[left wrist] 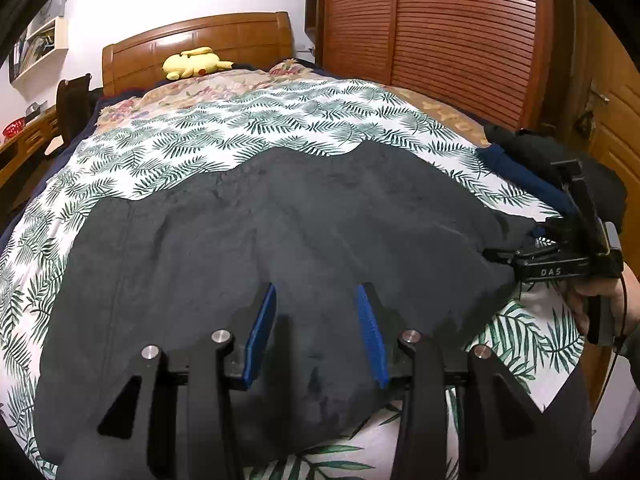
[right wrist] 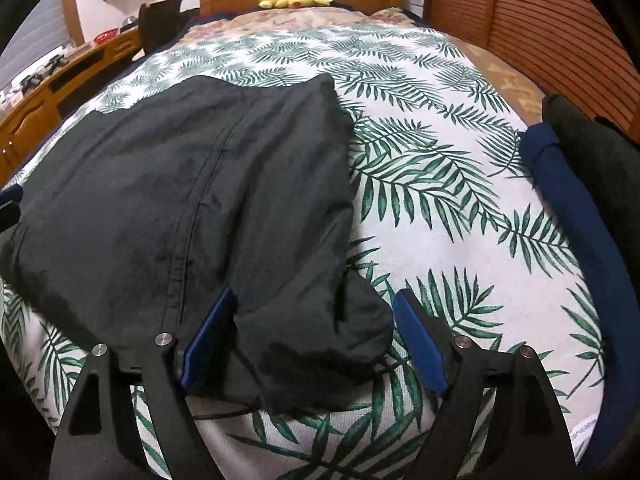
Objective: Fold large clothes
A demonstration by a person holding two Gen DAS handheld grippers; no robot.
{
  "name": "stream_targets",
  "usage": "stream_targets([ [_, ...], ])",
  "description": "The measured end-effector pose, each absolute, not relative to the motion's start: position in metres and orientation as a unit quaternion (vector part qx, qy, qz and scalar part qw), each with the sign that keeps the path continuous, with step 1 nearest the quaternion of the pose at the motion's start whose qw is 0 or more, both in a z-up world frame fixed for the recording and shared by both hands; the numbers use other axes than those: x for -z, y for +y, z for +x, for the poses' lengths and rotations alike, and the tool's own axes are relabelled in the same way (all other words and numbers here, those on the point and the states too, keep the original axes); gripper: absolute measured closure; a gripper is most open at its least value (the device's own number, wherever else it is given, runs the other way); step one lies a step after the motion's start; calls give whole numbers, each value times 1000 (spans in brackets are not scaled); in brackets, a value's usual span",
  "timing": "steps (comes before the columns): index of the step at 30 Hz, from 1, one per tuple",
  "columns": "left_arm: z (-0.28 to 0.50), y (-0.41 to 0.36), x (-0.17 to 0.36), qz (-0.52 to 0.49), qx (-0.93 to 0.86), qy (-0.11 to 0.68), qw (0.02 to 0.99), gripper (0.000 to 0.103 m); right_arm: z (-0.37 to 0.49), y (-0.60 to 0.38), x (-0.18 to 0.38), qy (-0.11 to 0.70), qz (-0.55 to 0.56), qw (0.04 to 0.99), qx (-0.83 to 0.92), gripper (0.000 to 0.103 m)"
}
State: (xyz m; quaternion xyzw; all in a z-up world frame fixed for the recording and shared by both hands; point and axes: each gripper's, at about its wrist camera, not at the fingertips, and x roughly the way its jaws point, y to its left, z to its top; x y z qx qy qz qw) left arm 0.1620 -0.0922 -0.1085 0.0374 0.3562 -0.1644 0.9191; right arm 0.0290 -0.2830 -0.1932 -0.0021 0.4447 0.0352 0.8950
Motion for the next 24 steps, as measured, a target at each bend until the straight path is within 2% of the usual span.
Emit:
stream_targets([
  [21,170,-94,130,45,162,384,908,62,33,-285,198,445,4,895,-33,18],
  [24,170,-90,128,38,163,384,908,62,34,-282,196,453,4,891,-35,22],
])
